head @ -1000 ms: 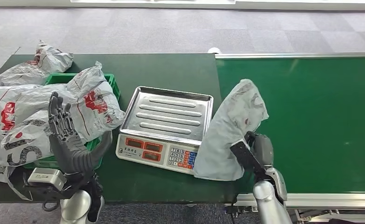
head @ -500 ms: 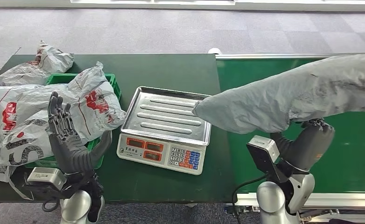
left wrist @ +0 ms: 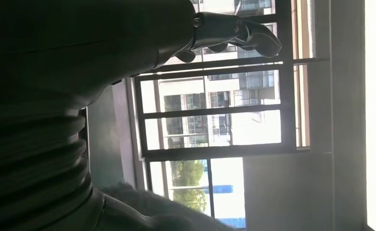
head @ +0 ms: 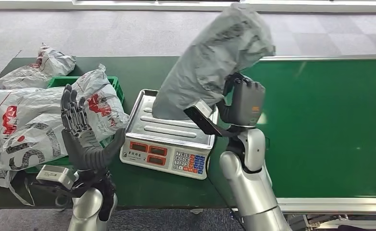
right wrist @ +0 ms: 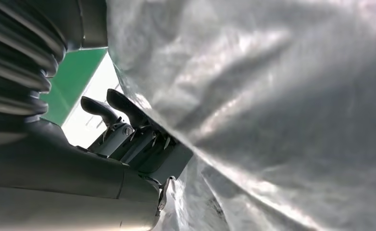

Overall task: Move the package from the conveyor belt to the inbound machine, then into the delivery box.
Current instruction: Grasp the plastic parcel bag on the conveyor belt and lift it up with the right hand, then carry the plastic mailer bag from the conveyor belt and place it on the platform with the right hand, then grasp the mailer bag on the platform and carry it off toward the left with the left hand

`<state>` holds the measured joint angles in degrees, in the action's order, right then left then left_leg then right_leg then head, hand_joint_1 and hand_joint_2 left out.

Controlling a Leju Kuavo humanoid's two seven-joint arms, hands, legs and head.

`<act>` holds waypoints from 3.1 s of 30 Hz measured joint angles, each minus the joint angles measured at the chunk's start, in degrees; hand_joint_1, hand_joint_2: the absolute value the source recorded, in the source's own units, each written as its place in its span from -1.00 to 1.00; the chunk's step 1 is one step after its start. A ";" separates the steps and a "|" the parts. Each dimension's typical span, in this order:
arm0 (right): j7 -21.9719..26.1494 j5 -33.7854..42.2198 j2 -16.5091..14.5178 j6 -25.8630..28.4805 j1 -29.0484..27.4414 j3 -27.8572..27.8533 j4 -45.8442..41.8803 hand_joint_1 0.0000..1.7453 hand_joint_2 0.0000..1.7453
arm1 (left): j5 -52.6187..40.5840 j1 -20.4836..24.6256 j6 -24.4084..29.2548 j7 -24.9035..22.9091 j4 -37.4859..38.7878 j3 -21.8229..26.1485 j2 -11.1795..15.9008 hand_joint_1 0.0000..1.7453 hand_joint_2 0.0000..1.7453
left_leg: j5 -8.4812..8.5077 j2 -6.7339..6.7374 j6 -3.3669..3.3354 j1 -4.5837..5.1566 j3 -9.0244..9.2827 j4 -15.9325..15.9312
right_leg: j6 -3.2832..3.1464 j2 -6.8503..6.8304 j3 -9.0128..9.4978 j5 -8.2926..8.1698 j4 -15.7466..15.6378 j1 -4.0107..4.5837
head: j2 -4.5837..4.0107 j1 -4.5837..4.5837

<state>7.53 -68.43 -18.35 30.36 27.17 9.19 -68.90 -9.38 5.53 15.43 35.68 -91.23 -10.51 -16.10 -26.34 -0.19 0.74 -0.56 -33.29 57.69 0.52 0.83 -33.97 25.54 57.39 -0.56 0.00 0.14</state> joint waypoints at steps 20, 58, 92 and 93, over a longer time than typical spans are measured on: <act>-1.36 9.90 -2.47 -3.13 15.44 10.47 33.04 -1.00 -0.50 | 1.58 1.45 1.06 0.69 3.03 -3.78 0.92 -1.00 1.00 | 0.05 -0.22 0.00 0.01 -0.25 0.01 | 0.01 -0.21 -0.19 -0.02 0.00 -0.02 | 0.00 -0.01; 26.67 29.18 -2.43 10.10 1.33 -2.94 -7.92 -1.00 1.00 | -11.91 3.04 9.45 -5.61 6.83 -3.64 2.23 -1.00 1.00 | 0.03 -0.85 -0.03 0.01 -0.49 0.07 | 0.05 -0.75 -0.26 0.10 -0.03 -0.06 | 0.00 0.03; 32.43 36.51 -1.81 9.53 -11.28 -7.73 -41.32 -1.00 1.00 | -72.60 31.10 -7.63 -34.82 55.34 -4.20 9.54 1.00 1.00 | -0.17 -0.31 -0.03 0.06 0.08 -0.05 | -0.02 -0.39 0.64 0.15 -0.03 -0.07 | 0.00 0.01; 32.43 36.36 -1.81 9.53 -11.26 -7.70 -41.00 -1.00 1.00 | -72.82 31.87 -8.34 -34.46 56.55 -4.24 9.66 1.00 1.00 | -0.22 -0.29 -0.02 0.06 0.14 -0.05 | -0.04 -0.38 0.73 0.20 -0.03 -0.06 | 0.00 0.01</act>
<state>39.95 -32.07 -20.15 39.89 15.91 1.49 -109.90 -82.20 37.40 7.09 1.22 -34.69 -14.75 -6.44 -26.57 -0.48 0.71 -0.50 -33.15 57.64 0.49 0.45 -33.24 25.74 57.37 -0.62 0.00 0.15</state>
